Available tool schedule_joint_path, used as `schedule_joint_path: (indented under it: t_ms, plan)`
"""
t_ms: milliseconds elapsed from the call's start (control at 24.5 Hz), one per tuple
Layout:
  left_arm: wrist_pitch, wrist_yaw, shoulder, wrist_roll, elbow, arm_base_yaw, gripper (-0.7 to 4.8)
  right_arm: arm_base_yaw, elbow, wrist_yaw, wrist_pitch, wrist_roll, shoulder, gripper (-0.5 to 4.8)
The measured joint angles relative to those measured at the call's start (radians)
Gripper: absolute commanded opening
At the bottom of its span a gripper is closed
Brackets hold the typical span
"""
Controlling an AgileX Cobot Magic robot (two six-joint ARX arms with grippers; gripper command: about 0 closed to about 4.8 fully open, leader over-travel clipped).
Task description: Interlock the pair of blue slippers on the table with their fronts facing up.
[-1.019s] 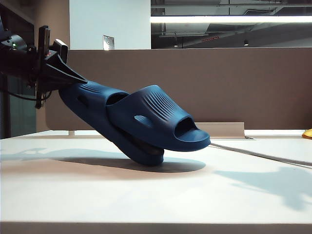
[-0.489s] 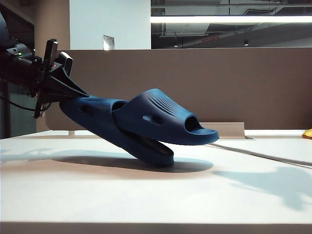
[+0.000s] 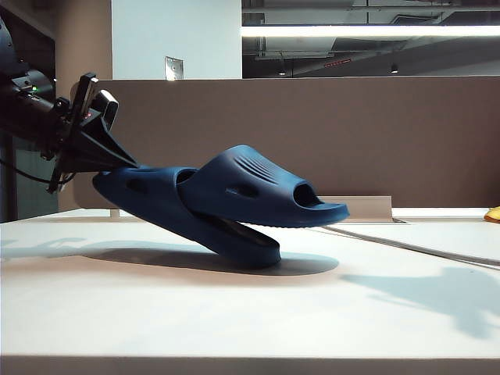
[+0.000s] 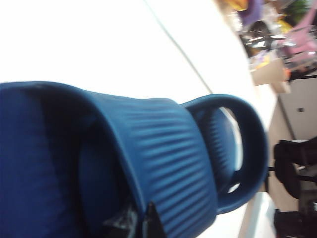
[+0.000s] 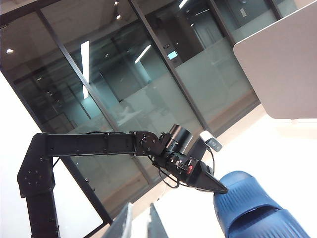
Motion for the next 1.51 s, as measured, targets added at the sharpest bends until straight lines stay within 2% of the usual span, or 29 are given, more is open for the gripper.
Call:
schedule_joint_path:
  t_ms: [693,1019,1141,1223,1467,1508]
  plan:
    - [-0.016,-0.077,0.042,0.022,0.0,-0.024,-0.06,0.0,0.0,-0.004,-0.007,0.0,0.0,0.44]
    - [-0.017,-0.144,0.059,0.03,-0.002,-0.035,-0.05,0.0,0.0,-0.004,-0.008,0.0,0.0,0.44]
    - [-0.016,-0.169,0.059,0.033,-0.002,-0.041,0.02,0.0,0.0,-0.004,-0.008,0.0,0.0,0.44]
    - [-0.016,-0.178,0.059,0.034,-0.002,-0.042,0.31,0.0,0.0,-0.005,-0.007,0.0,0.0,0.44]
    - [-0.016,-0.203,0.06,0.043,-0.002,-0.042,0.33,0.0,0.0,-0.005,-0.008,0.0,0.0,0.44]
    - [-0.016,-0.21,0.06,0.044,-0.002,-0.042,0.56,0.0,0.0,-0.005,-0.008,0.0,0.0,0.44]
